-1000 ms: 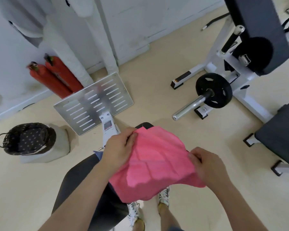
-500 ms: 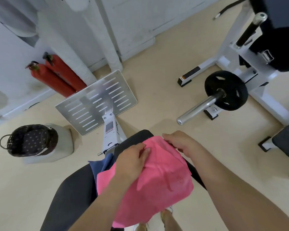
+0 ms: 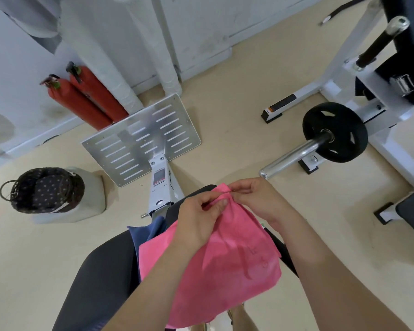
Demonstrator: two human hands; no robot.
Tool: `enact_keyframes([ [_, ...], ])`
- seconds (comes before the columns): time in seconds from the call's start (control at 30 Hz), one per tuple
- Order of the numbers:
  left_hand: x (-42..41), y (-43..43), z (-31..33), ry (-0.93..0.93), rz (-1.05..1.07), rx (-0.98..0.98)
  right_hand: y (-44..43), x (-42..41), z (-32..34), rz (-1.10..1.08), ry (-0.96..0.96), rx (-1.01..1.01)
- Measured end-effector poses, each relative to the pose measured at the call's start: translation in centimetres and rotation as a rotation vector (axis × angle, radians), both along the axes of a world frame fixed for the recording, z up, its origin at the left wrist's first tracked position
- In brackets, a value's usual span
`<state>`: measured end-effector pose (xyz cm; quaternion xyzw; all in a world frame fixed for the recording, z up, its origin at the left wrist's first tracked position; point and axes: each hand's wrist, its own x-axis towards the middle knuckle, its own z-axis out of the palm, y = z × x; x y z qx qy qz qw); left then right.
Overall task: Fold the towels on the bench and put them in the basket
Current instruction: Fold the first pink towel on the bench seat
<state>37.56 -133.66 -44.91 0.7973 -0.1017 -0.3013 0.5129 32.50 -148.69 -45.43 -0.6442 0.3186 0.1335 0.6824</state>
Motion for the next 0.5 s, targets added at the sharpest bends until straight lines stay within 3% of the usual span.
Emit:
enact_keyframes([
  [0.2, 0.1, 0.3, 0.7, 0.001, 0.098, -0.053, 0.2, -0.9, 1.1, -0.024, -0.031, 0.073],
  [0.5, -0.2, 0.1, 1.3, -0.060, 0.150, 0.020, 0.7, -1.5, 2.8, -0.041, -0.042, 0.061],
])
